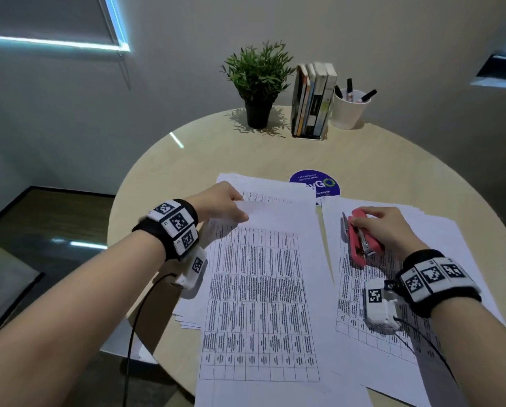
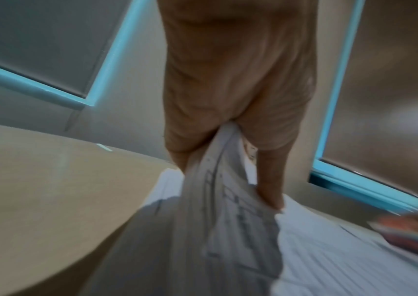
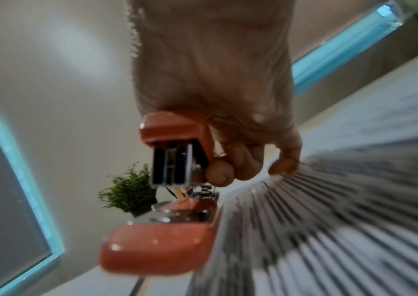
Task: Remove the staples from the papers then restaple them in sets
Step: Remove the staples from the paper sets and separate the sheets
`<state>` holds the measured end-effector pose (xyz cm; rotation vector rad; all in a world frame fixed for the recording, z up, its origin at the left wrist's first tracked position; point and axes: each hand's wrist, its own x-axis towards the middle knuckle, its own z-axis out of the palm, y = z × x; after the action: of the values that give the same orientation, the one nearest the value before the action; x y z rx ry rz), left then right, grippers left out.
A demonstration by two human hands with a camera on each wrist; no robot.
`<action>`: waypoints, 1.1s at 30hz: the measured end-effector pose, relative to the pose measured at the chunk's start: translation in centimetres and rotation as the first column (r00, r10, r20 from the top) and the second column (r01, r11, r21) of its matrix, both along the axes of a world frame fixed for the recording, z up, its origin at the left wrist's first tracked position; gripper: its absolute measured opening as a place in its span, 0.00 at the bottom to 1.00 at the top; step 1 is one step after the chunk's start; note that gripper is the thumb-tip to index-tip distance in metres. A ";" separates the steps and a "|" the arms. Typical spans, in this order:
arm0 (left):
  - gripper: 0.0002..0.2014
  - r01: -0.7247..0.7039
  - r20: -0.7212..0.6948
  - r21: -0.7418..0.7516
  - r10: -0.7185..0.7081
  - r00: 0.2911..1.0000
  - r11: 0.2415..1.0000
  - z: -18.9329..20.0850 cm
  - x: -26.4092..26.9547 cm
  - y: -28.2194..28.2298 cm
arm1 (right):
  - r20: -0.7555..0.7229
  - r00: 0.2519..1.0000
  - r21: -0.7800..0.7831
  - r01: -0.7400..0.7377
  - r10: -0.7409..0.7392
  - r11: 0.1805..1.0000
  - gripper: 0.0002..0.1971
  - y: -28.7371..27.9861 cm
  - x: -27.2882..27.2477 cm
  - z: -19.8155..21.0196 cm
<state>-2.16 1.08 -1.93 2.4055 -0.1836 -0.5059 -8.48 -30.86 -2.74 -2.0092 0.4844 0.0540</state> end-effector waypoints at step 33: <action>0.44 0.290 0.059 0.662 -0.434 0.899 0.691 -2.3 -7.0 1.2 | -0.073 0.791 -0.881 -0.337 0.608 0.332 0.06 19.1 2.8 -1.6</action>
<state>-9.14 2.26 -4.25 3.1265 -0.7033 -0.5508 -5.70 -11.75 -4.29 -3.0730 -0.4399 -0.1416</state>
